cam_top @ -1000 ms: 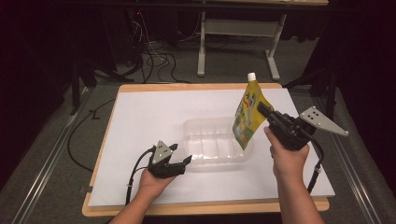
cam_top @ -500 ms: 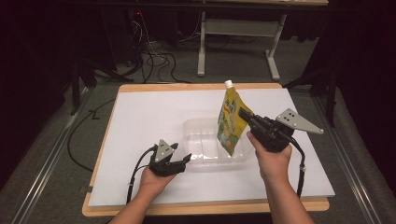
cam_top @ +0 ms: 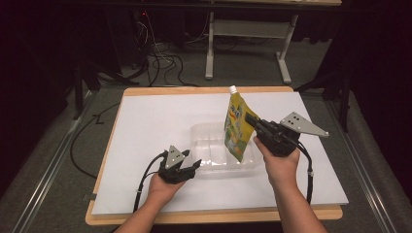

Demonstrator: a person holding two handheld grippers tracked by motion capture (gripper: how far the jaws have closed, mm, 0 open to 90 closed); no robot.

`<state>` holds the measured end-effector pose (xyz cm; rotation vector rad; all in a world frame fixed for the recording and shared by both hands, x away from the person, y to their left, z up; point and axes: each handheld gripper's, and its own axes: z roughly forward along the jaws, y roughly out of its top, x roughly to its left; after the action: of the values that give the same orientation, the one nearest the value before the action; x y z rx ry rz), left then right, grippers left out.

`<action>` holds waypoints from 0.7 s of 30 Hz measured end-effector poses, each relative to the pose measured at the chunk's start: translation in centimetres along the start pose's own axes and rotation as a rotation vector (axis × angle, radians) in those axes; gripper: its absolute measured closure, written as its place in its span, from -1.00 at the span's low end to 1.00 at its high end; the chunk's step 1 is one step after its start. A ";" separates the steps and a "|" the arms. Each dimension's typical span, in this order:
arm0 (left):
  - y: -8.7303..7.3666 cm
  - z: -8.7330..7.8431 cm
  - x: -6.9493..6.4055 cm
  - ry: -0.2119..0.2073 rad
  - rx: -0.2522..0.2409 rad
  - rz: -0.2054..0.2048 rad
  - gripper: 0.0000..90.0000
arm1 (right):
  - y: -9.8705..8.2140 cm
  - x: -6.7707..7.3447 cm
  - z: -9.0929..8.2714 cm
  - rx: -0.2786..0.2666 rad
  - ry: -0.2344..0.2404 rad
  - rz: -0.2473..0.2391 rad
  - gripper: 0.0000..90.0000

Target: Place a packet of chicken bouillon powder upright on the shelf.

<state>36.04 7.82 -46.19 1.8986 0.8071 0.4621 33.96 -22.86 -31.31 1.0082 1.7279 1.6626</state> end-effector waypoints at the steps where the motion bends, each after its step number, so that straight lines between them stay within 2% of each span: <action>1: 0.1 0.0 0.0 0.004 -0.003 -0.005 -0.01 | -0.2 -0.2 0.2 0.007 0.000 0.001 1.00; 2: 0.2 -0.1 0.1 0.002 -0.011 -0.021 0.01 | -0.3 -0.2 0.3 0.012 -0.007 0.004 1.00; 14: 0.2 0.0 -0.1 0.017 0.002 -0.002 0.24 | -1.2 -0.8 1.9 0.044 -0.023 -0.009 1.00; 21: 0.2 -0.1 -0.1 0.015 -0.002 -0.008 0.30 | -2.1 -1.0 2.2 0.047 -0.032 -0.009 1.00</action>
<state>36.02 7.77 -45.97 1.8920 0.8235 0.4729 35.97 -22.28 -33.77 1.0415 1.7561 1.5988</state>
